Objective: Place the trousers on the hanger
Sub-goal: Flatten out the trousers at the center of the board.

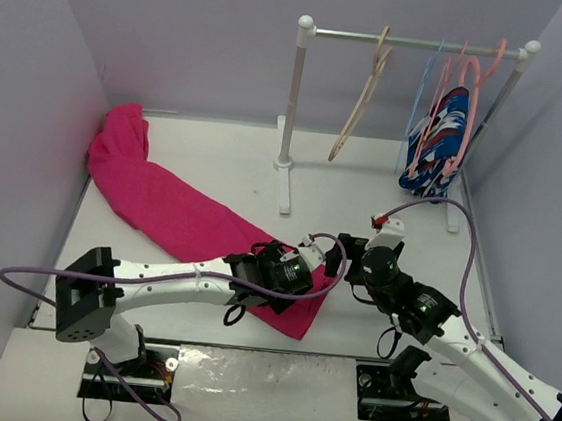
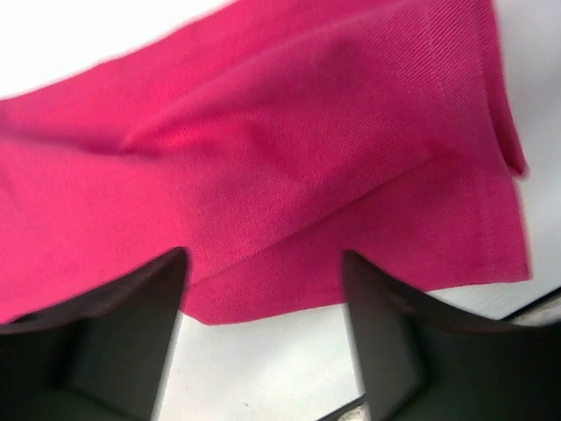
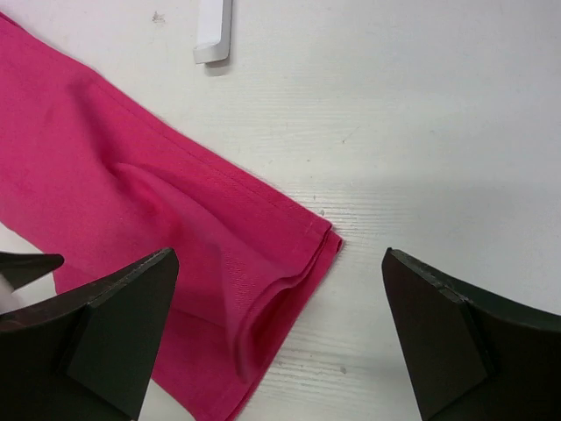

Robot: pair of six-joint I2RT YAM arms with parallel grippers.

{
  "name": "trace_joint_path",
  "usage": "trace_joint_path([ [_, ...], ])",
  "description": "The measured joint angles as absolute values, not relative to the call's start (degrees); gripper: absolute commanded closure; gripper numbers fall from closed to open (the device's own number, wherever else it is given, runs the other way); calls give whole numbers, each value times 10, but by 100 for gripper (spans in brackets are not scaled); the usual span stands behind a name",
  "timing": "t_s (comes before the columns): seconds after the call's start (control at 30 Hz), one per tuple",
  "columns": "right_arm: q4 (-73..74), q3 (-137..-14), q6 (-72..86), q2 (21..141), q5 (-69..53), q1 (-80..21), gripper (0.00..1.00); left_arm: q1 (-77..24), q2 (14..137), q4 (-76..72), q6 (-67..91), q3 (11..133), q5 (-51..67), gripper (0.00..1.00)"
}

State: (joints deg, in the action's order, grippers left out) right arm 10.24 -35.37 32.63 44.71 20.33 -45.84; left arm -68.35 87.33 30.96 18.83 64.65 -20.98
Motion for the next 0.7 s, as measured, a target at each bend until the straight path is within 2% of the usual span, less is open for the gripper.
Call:
trace_joint_path([
  [0.1,115,-360,330,444,203,-458,0,-688,869,325,209,636,-228,11],
  [0.17,116,-364,337,463,199,-459,0,-686,845,336,226,635,-250,9],
  [0.3,115,-364,358,536,194,-460,0,-665,755,369,263,633,-286,9],
  [0.47,100,-357,387,612,195,-462,0,-569,627,392,300,624,-301,8],
  [0.7,47,-355,409,704,180,-462,0,-499,544,418,324,567,-291,8],
])
